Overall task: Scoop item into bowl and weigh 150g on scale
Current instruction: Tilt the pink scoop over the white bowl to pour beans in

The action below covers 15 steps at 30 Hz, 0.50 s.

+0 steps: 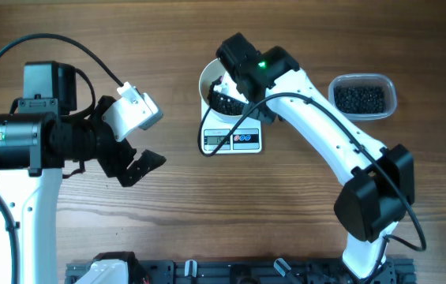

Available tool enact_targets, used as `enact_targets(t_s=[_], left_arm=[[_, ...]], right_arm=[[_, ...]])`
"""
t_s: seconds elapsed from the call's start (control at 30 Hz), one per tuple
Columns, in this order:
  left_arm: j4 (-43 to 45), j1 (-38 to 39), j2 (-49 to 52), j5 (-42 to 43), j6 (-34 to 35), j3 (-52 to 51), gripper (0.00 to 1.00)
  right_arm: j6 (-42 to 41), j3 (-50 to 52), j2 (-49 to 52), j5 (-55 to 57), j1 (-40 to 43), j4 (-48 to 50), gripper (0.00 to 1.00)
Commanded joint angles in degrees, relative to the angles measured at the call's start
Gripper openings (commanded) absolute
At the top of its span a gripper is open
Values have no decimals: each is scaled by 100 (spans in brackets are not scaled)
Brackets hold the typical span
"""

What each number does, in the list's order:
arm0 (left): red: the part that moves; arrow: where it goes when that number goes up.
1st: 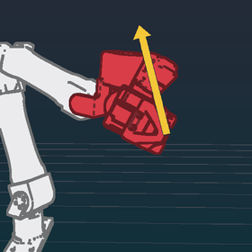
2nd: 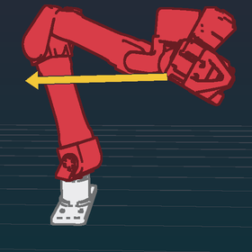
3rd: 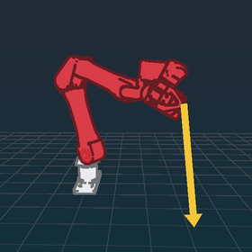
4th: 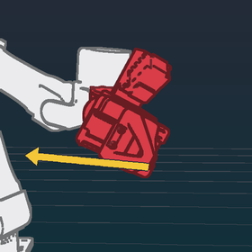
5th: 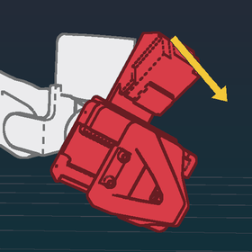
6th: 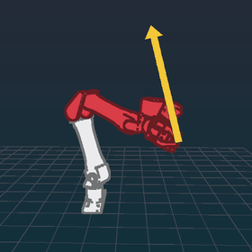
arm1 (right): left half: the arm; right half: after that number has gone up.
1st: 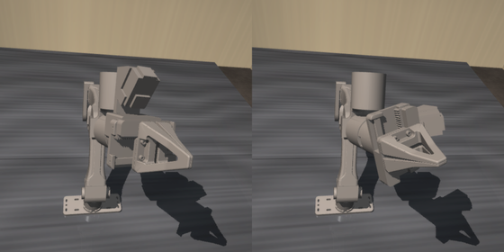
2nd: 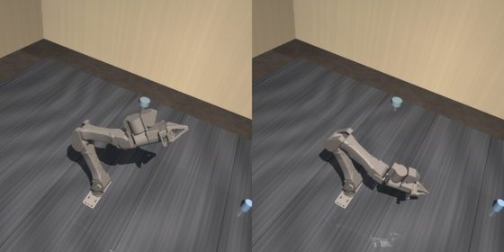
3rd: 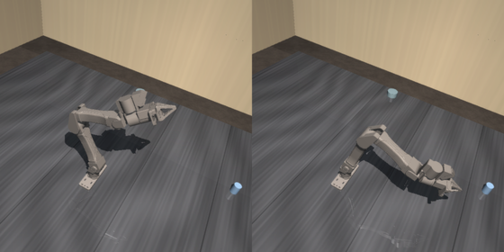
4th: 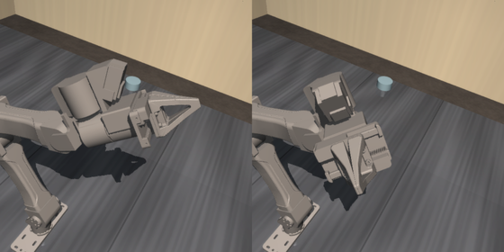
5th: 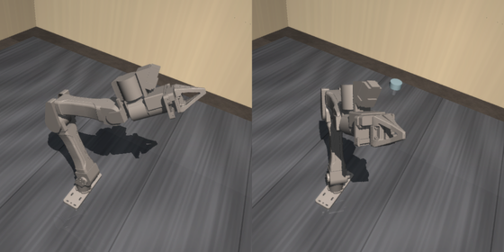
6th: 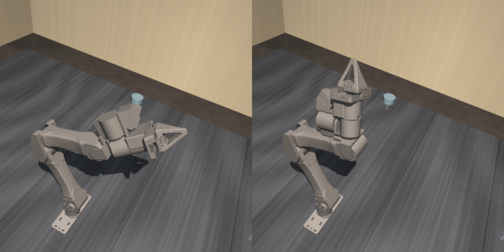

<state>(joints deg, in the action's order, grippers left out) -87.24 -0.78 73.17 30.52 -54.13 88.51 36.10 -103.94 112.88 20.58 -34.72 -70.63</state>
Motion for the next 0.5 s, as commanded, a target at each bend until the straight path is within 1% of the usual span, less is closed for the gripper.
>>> enact_targets(t_s=[0.0, 0.2, 0.3, 0.37, 0.47], left_arm=[[-7, -31, -57, 42, -55, 81, 100], [-7, -31, -57, 42, -55, 81, 100], [-7, -31, -57, 42, -55, 81, 100], [-7, -31, -57, 42, -55, 81, 100], [-7, -31, -57, 42, -55, 81, 100]], right_arm=[[-57, -671, -249, -85, -20, -229, 4], [-9, -1519, -431, 258, -17, -575, 4], [9, -1895, -435, 33, 66, -396, 4], [151, -1947, -435, -238, 186, -197, 4], [144, -1952, -352, -450, 361, 35, 4]])
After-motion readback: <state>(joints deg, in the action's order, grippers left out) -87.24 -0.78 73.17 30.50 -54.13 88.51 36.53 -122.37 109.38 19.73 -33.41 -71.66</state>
